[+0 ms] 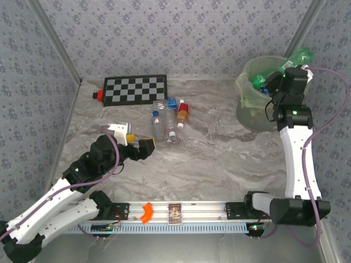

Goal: Put the plastic bottles in the bin

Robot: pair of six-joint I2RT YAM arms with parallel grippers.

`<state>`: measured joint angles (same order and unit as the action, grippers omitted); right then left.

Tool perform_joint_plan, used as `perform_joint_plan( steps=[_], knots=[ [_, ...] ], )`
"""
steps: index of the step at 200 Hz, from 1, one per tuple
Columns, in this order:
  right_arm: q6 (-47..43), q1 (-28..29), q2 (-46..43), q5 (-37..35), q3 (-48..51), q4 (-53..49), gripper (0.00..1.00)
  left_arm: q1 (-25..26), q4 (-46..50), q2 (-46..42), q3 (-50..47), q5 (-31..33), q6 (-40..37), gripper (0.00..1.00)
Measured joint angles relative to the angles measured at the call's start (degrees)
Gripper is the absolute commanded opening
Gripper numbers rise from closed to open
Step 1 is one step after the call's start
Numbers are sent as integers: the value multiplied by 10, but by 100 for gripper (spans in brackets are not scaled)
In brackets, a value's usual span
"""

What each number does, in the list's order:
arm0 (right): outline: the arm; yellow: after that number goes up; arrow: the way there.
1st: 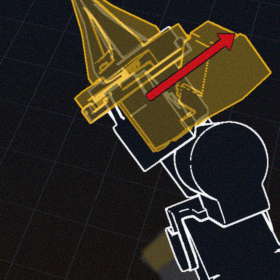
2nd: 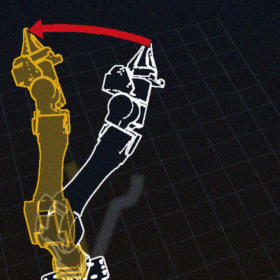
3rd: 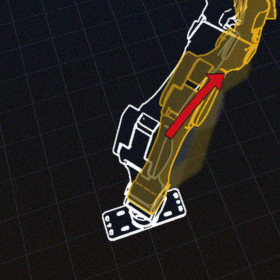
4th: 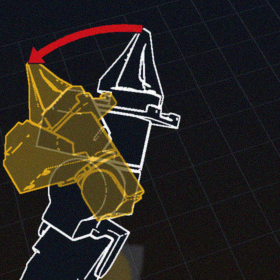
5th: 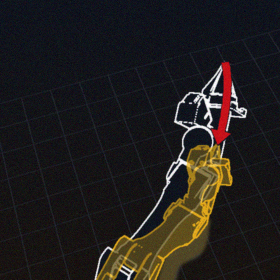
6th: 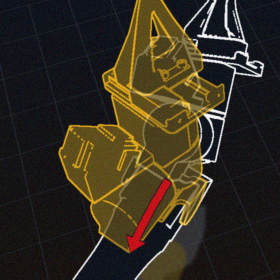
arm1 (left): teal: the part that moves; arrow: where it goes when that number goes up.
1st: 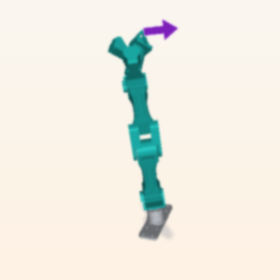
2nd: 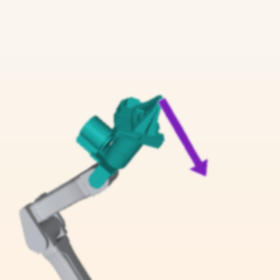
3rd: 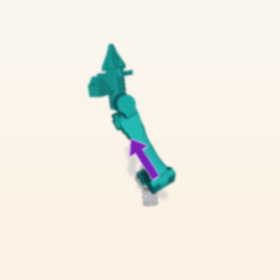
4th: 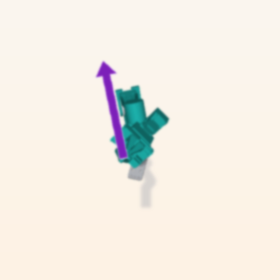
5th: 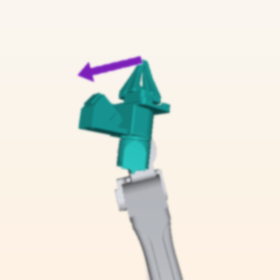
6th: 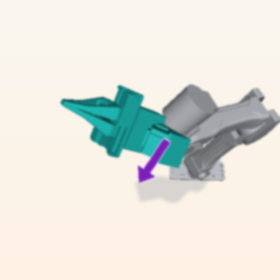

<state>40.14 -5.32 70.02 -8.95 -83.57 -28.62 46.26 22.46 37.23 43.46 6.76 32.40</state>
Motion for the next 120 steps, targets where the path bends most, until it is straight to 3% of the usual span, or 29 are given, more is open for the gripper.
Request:
perform_joint_plan(
  steps=[81, 88, 120],
  knots=[
    [47, -64, 120, 54, -85, -29, 29, 0, 1, -5, 0, -1, 0, 100],
    [47, -67, 125, 54, -87, -30, 36, 0, 1, -8, 0, -1, -2, 100],
    [54, -77, 144, 60, -98, -50, 90, 0, 1, -16, 0, -1, -4, 100]
  ],
)
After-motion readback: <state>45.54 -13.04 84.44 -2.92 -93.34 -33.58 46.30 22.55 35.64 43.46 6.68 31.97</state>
